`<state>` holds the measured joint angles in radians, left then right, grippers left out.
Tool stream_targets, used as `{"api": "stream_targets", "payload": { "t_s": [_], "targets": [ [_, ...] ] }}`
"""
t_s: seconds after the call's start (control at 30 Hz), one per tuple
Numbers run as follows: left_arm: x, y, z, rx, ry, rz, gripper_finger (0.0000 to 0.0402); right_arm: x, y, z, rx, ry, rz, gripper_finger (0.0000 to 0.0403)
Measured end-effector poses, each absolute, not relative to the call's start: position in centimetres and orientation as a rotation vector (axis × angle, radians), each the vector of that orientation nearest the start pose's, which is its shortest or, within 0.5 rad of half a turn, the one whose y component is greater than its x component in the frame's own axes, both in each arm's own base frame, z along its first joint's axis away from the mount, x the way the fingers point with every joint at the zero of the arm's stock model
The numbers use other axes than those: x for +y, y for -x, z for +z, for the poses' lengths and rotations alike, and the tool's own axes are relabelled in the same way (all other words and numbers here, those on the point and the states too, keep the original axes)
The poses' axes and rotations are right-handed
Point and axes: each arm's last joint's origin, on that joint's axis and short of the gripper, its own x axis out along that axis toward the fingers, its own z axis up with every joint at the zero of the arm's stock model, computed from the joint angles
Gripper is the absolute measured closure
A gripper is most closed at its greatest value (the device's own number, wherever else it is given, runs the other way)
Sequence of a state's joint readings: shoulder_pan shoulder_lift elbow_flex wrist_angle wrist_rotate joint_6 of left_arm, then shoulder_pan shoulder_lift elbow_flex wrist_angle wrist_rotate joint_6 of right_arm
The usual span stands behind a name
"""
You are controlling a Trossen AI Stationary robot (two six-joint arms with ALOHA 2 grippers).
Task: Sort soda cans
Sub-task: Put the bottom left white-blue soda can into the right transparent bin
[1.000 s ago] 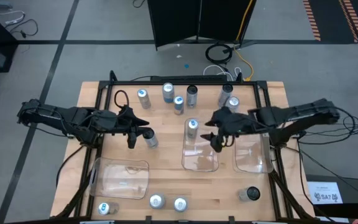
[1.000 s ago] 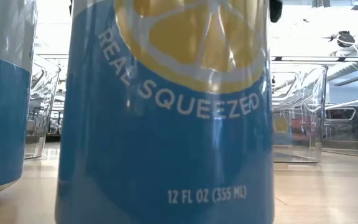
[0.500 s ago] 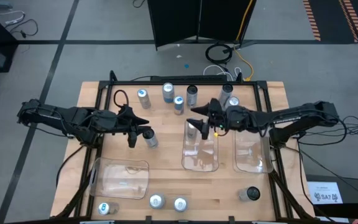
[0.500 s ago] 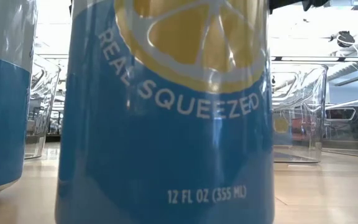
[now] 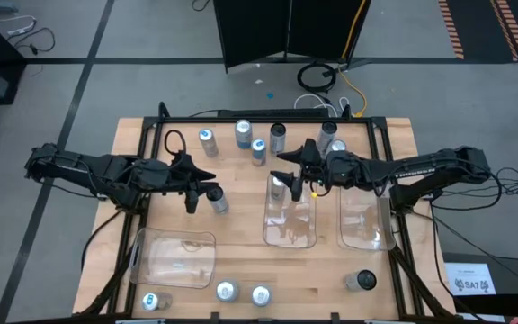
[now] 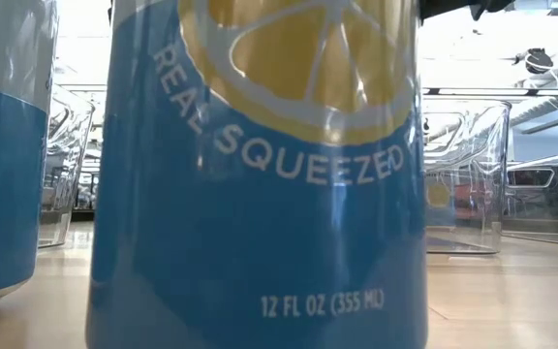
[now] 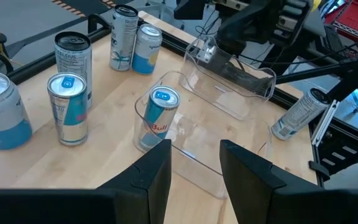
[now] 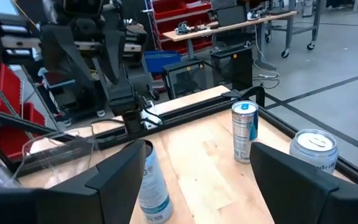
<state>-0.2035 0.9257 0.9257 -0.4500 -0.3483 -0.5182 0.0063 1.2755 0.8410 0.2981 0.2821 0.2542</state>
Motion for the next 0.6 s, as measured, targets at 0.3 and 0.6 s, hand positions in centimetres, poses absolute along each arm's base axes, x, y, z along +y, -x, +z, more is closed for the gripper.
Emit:
{"api": "stream_targets", "payload": {
  "t_s": [0.3,0.6],
  "targets": [
    [-2.91,-18.97,33.3,0.386,0.386,0.25,0.0256,-0.5,-28.58,30.09,0.099,-0.223,-0.241,0.003],
    [-2.9,-18.96,33.28,0.389,0.384,0.251,0.0256,-0.39,-28.59,30.27,0.096,-0.254,-0.242,0.002]
  ]
}}
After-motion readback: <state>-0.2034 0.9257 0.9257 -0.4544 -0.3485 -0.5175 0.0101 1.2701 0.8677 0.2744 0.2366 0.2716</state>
